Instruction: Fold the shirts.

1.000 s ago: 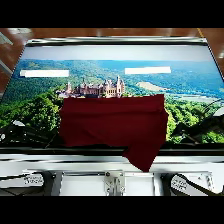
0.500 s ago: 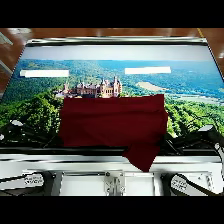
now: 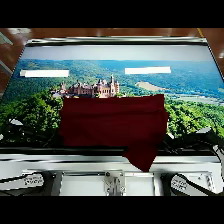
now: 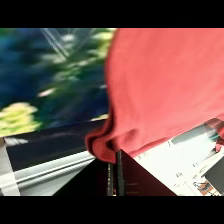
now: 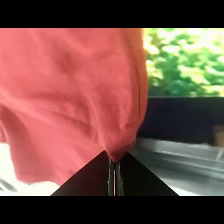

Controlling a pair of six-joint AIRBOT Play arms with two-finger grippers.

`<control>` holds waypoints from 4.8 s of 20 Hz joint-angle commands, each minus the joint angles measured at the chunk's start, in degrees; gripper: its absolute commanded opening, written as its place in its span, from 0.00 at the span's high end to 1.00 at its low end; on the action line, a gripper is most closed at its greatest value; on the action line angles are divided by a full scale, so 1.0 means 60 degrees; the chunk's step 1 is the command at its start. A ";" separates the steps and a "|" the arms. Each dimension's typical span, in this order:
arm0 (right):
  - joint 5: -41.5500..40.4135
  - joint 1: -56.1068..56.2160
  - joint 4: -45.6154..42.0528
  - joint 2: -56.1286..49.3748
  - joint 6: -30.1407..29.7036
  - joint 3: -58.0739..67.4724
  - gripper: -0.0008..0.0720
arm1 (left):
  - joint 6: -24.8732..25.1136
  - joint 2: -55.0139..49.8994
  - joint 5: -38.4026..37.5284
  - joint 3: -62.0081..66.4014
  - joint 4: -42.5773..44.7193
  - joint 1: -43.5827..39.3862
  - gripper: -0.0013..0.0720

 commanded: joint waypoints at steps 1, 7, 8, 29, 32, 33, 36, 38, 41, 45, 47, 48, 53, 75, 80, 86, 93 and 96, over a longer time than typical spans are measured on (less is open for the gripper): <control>0.1198 0.0004 0.0590 0.0051 -0.1115 0.0066 0.90 | 0.0678 0.0393 0.0036 0.0120 -0.0328 0.0000 0.93; 0.1333 0.0004 0.3082 0.0579 -0.1443 0.2062 0.90 | 0.0674 0.0903 0.0033 0.1905 -0.0572 0.0000 0.93; 0.1067 0.0004 0.2991 0.0579 -0.1180 0.2608 0.90 | 0.0674 0.0882 0.0109 0.2255 -0.0707 -0.0011 0.93; -0.2146 0.2259 0.0663 -0.4426 0.0892 0.8510 0.90 | -0.0474 -0.3493 0.1067 0.6714 -0.1865 -0.1231 0.93; -0.2164 0.2441 0.0696 -0.4812 0.0922 0.8510 0.90 | -0.0495 -0.3745 0.1053 0.6714 -0.1836 -0.1268 0.93; -0.2153 0.2510 0.0699 -0.4889 0.0922 0.8510 0.86 | -0.0630 -0.3799 0.1009 0.6714 -0.1836 -0.1268 0.93; -0.2142 0.2601 0.0663 -0.4787 0.0896 0.8513 0.71 | -0.1067 -0.3836 0.0892 0.6768 -0.1767 -0.1220 0.26; -0.1650 0.2390 0.0605 -0.4484 0.0215 0.8517 0.03 | -0.1089 -0.3832 0.0466 0.7144 -0.1767 -0.1035 0.16; -0.0976 0.1821 -0.0892 -0.3923 0.0568 0.8521 0.02 | -0.1810 -0.3803 -0.0193 0.8109 -0.1770 -0.0583 0.16; -0.0164 0.1053 -0.0590 -0.4346 0.1803 0.8451 0.02 | -0.1967 -0.3588 -0.1257 0.8837 -0.1770 -0.0426 0.18; 0.0011 0.1104 0.0248 -0.4776 0.1290 0.8451 0.02 | -0.1967 -0.3446 -0.1639 0.8834 -0.1770 -0.0455 0.18; -0.0004 0.1180 0.0532 -0.4947 0.1118 0.8451 0.02 | -0.1967 -0.3377 -0.1814 0.8834 -0.1770 -0.0488 0.18; -0.0310 0.1428 0.1100 -0.5679 0.1053 0.8451 0.02 | -0.1971 -0.3089 -0.2029 0.8834 -0.1821 -0.0750 0.18; 0.3045 0.1661 0.0011 -0.0153 0.2499 0.8837 0.90 | -0.2331 -0.3963 0.2495 0.8830 -0.2881 -0.8462 0.93; 0.3311 0.1661 0.0025 0.1151 0.2856 0.8837 0.90 | -0.2331 -0.4626 0.3530 0.8834 -0.3898 -1.0127 0.93; 0.3625 0.1668 0.0492 0.1774 0.3118 0.8837 0.90 | -0.2324 -0.5391 0.5176 0.8834 -0.6375 -1.1380 0.93; 0.3351 0.1836 0.1282 0.1770 0.3581 0.8834 0.90 | -0.1792 -0.5475 0.5308 0.8834 -0.7224 -1.1020 0.93; 0.2422 0.3089 0.1137 0.1665 0.3614 0.8834 0.90 | -0.2222 -0.4342 0.5151 0.8830 -0.5413 -0.9573 0.94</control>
